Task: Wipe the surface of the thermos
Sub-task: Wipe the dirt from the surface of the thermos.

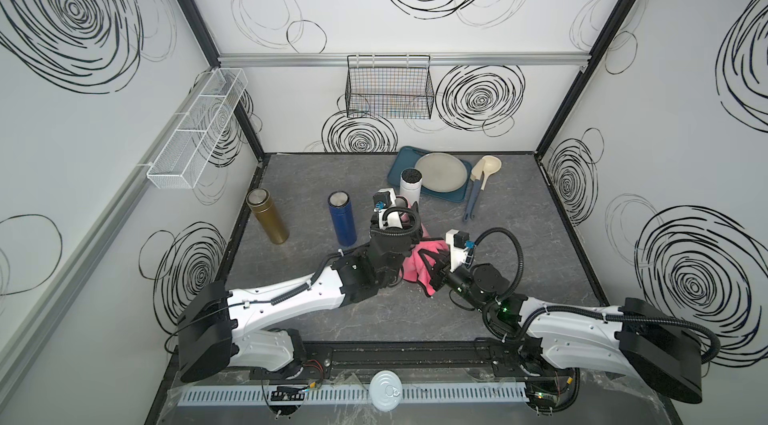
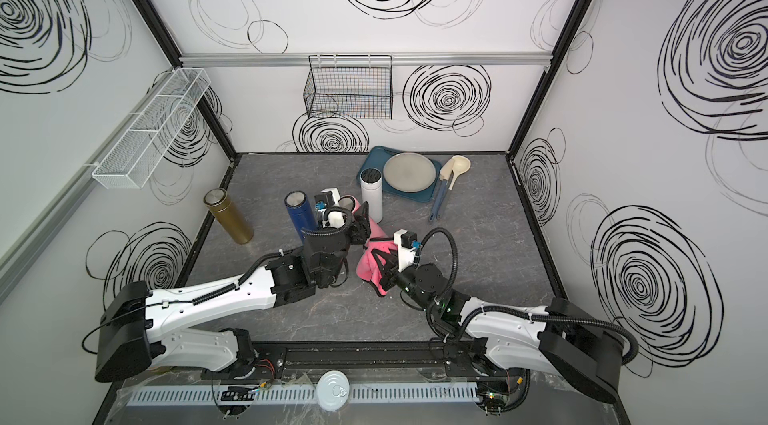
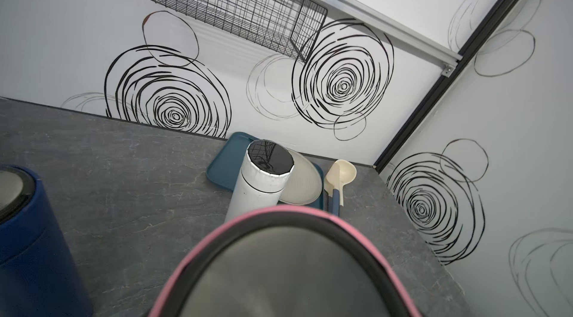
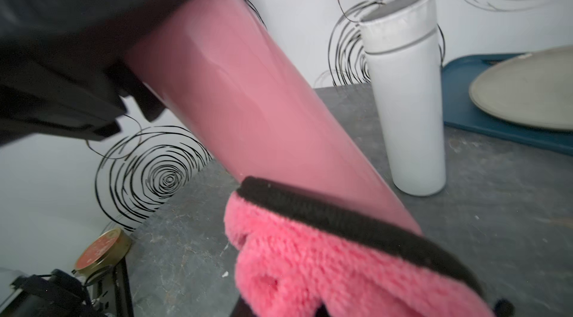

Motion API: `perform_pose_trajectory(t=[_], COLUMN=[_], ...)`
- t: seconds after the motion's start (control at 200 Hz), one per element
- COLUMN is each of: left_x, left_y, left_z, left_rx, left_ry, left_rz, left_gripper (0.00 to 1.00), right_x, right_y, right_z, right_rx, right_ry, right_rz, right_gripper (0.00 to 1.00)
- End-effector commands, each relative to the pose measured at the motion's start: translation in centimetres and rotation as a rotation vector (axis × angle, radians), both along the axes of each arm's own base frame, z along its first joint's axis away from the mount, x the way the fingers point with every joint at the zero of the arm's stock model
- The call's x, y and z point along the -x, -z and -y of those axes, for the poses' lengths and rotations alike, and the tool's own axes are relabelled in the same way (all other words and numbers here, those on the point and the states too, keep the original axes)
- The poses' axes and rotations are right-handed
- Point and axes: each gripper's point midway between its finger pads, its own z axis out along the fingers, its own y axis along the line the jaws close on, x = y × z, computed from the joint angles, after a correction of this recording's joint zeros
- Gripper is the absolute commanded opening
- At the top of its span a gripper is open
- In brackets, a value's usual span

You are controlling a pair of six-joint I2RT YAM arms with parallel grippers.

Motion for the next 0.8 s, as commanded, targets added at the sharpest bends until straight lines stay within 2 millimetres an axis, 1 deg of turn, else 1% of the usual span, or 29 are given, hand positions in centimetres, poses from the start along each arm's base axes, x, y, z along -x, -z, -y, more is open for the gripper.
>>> perform_pose_trajectory(t=[0.0,0.025,0.045,0.07,0.115,0.195,0.26,0.29,0.33,0.38,0.515,0.58,0.64,0.675,0.796], left_x=[2.0,2.1,2.3,2.4,2.6,2.8,2.8,2.8,2.8,2.9,2.9,2.8,2.9,2.9,3.1], left_y=[-4.9,-4.8,-5.4,-5.5,-5.6,-5.6,-5.6,-5.5,-5.5,-5.5,-5.2,-5.0,-4.8,-4.7,-4.7], left_z=[3.0,3.4,3.6,3.8,4.1,4.0,3.6,3.6,3.4,3.4,3.2,3.1,3.1,3.2,3.5], left_rx=[0.089,0.076,0.095,0.094,0.096,0.098,0.101,0.099,0.096,0.088,0.07,0.066,0.062,0.058,0.051], left_ry=[0.23,0.26,0.282,0.304,0.331,0.347,0.343,0.342,0.342,0.342,0.338,0.333,0.335,0.34,0.359], left_rz=[0.138,0.143,0.166,0.174,0.19,0.211,0.224,0.228,0.232,0.235,0.242,0.247,0.251,0.255,0.264], left_gripper=[0.0,0.0,0.0,0.0,0.0,0.0,0.0,0.0,0.0,0.0,0.0,0.0,0.0,0.0,0.0], right_x=[-1.8,-1.8,-1.7,-1.6,-1.3,-0.8,-0.6,-0.6,-0.7,-1.0,-1.4,-1.5,-1.5,-1.5,-1.1], right_y=[-0.4,-1.0,-1.7,-1.9,-3.3,-5.5,-6.4,-6.5,-6.0,-5.0,-0.6,0.6,0.5,-0.2,-3.6], right_z=[2.4,2.3,2.2,2.1,1.8,1.5,1.5,1.6,1.6,1.8,2.3,2.5,2.3,2.1,1.4], right_rx=[-0.047,-0.058,-0.073,-0.064,-0.081,-0.108,-0.119,-0.119,-0.112,-0.102,-0.071,-0.055,-0.058,-0.065,-0.093], right_ry=[0.144,0.138,0.132,0.121,0.098,0.066,0.056,0.057,0.065,0.083,0.119,0.129,0.123,0.117,0.075], right_rz=[-0.008,0.001,0.013,0.016,0.042,0.083,0.1,0.102,0.096,0.075,-0.024,-0.053,-0.052,-0.041,0.027], right_gripper=[0.0,0.0,0.0,0.0,0.0,0.0,0.0,0.0,0.0,0.0,0.0,0.0,0.0,0.0,0.0])
